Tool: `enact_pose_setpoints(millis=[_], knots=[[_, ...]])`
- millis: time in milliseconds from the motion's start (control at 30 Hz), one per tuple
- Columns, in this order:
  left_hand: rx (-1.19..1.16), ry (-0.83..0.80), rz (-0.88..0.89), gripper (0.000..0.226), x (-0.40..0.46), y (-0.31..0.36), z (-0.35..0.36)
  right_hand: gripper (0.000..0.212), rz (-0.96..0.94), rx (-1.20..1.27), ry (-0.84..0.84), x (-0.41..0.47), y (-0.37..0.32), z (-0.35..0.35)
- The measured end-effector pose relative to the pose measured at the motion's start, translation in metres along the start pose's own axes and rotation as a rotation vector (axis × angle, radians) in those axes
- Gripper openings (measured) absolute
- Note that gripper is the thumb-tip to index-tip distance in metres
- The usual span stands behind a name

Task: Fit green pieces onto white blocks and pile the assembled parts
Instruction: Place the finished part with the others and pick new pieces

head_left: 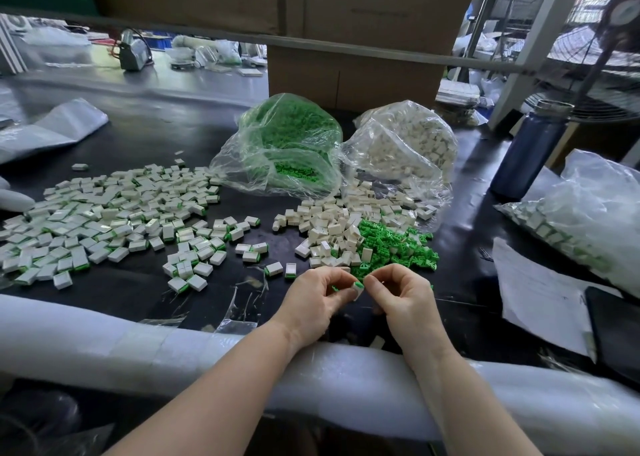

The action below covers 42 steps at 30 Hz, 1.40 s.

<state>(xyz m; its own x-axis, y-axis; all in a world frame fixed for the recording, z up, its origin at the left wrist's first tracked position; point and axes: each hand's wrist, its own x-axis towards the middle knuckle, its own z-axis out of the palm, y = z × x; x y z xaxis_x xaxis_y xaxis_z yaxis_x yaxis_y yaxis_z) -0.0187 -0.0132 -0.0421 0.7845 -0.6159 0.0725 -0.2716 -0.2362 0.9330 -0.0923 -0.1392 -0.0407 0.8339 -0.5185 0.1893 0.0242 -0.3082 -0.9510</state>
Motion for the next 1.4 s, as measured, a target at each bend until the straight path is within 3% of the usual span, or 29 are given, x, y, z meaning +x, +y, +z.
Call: enact_pose_setpoints(millis=[133,300,500,800,900,1067,1200,1400], knots=[[0.010,0.174,0.005,0.019,0.000,-0.001,0.001,0.021,0.023,0.033,0.062,0.001,0.000,-0.002],[0.069,0.514,-0.015,0.023,0.002,-0.004,-0.007,0.022,0.070,0.086,0.055,0.000,0.001,-0.002],[0.027,0.618,-0.176,0.030,0.006,-0.005,-0.013,0.021,0.080,0.069,0.069,-0.001,0.000,-0.003],[0.212,0.544,-0.278,0.054,0.007,-0.007,-0.011,0.018,0.102,0.008,0.096,0.000,-0.001,-0.003],[0.275,0.537,-0.218,0.047,0.006,-0.007,-0.009,0.016,0.111,-0.085,0.075,0.001,0.002,-0.002],[0.433,0.551,-0.163,0.017,0.005,-0.009,-0.006,0.017,0.052,-0.354,-0.002,0.002,0.006,0.003],[0.523,0.482,-0.259,0.022,0.009,-0.009,-0.005,0.006,-0.007,-0.510,-0.030,0.001,0.005,0.008],[0.609,0.429,-0.294,0.031,0.011,-0.010,-0.005,0.013,-0.057,-0.732,-0.047,-0.001,-0.001,0.014]])
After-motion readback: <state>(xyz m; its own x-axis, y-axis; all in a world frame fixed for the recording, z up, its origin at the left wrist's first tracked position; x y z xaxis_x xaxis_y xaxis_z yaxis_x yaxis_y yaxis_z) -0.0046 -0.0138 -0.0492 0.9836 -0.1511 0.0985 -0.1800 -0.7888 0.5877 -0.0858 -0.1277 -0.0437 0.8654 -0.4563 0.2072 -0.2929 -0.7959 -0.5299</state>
